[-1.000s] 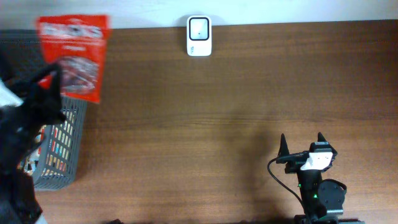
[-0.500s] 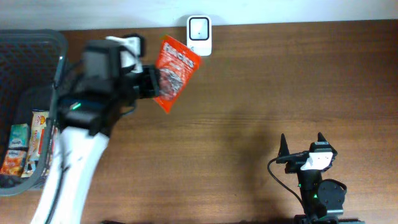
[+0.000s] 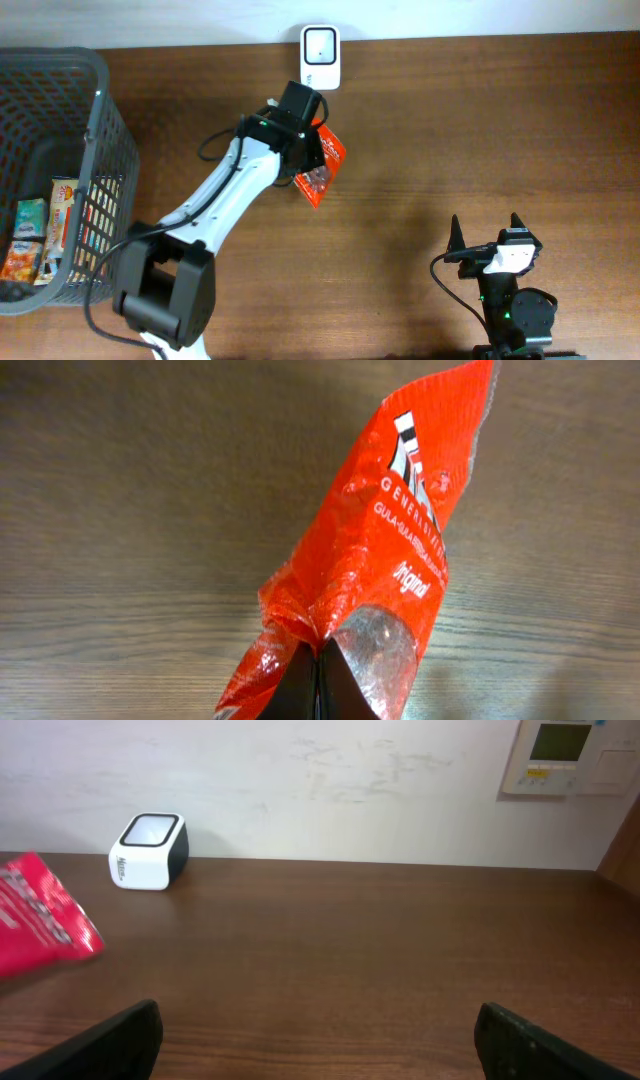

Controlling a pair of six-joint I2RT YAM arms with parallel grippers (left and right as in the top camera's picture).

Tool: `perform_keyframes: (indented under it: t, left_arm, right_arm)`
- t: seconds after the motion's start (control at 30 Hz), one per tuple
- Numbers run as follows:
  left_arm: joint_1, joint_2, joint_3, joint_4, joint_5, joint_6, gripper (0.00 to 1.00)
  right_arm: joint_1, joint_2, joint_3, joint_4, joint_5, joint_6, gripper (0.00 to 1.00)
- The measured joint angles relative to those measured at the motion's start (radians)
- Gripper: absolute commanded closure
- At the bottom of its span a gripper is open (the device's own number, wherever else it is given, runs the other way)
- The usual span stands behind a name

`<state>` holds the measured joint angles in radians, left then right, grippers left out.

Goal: Scan the item barcode
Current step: 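Carry the red bag past the scanner and drop it on the table, then return the left gripper into the basket toward the yellow tissue pack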

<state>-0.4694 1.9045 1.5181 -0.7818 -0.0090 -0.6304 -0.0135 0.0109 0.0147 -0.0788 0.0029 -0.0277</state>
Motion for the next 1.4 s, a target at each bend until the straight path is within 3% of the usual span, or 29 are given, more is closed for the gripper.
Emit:
perform_keyframes:
  t: [0.23,0.27,0.33,0.53,0.77,0.87,0.9,0.93,0.97,1.23,1.4]
  left_arm:
    - [-0.042,0.014,-0.003,0.029,-0.003,-0.022,0.97]
    - [-0.05,0.014,-0.003,0.037,-0.003,-0.022,0.93]
    - [-0.061,0.014,-0.003,0.055,-0.003,-0.026,0.73]
    - [-0.071,0.014,-0.003,0.082,-0.003,-0.03,0.76]
    - [-0.068,0.012,0.054,-0.001,-0.003,0.128,0.63]
    - [-0.059,-0.008,0.123,-0.07,-0.017,0.18,0.51]
    - [-0.054,-0.021,0.14,-0.094,-0.026,0.191,0.38]
    - [-0.047,-0.044,0.158,-0.123,-0.036,0.201,0.32]
    - [-0.04,-0.063,0.171,-0.141,-0.046,0.209,0.31]
    - [0.138,-0.314,0.206,-0.235,-0.115,0.229,0.23]
    - [0.449,-0.454,0.206,-0.224,-0.131,0.231,0.18]
  right_arm:
    - [0.0,0.0,0.0,0.0,0.0,0.0,0.01]
    - [0.0,0.0,0.0,0.0,0.0,0.0,0.01]
    - [0.0,0.0,0.0,0.0,0.0,0.0,0.02]
    - [0.0,0.0,0.0,0.0,0.0,0.0,0.01]
    - [0.0,0.0,0.0,0.0,0.0,0.0,0.01]
    - [0.0,0.0,0.0,0.0,0.0,0.0,0.01]
    - [0.0,0.0,0.0,0.0,0.0,0.0,0.01]
    - [0.0,0.0,0.0,0.0,0.0,0.0,0.02]
    - [0.0,0.0,0.0,0.0,0.0,0.0,0.01]
    - [0.0,0.0,0.0,0.0,0.0,0.0,0.01]
    - [0.0,0.0,0.0,0.0,0.0,0.0,0.01]
